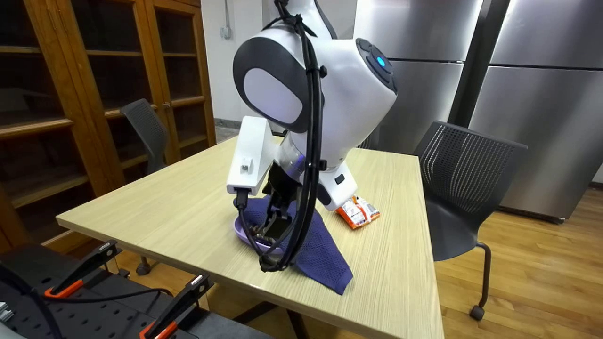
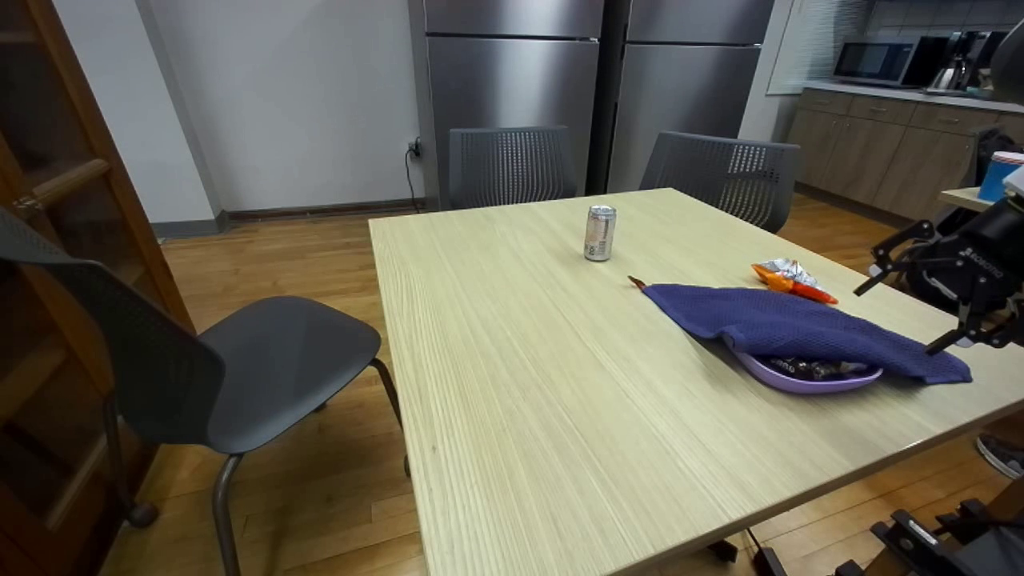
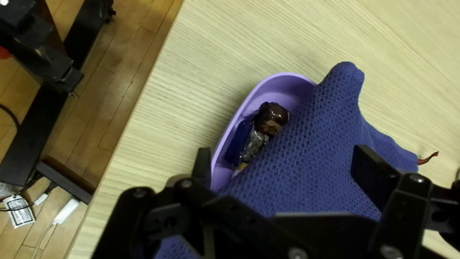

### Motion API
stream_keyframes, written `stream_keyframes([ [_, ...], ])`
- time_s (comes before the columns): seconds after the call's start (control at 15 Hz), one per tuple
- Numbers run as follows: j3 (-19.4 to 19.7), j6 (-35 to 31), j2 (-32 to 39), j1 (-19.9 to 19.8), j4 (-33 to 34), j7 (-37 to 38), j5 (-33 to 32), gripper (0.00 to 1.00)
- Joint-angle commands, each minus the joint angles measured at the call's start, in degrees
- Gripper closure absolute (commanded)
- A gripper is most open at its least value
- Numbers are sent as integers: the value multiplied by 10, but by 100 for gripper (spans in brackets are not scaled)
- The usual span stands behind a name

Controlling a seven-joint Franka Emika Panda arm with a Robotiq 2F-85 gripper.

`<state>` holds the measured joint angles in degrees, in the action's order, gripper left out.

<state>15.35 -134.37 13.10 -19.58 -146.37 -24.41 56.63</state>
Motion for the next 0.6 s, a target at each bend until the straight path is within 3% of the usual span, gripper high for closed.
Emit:
stream_keyframes([
  [0.0, -11, -30, 2, 4, -16, -44, 42, 0],
  [0.53, -35, -101, 30, 30, -7, -81, 108, 0],
])
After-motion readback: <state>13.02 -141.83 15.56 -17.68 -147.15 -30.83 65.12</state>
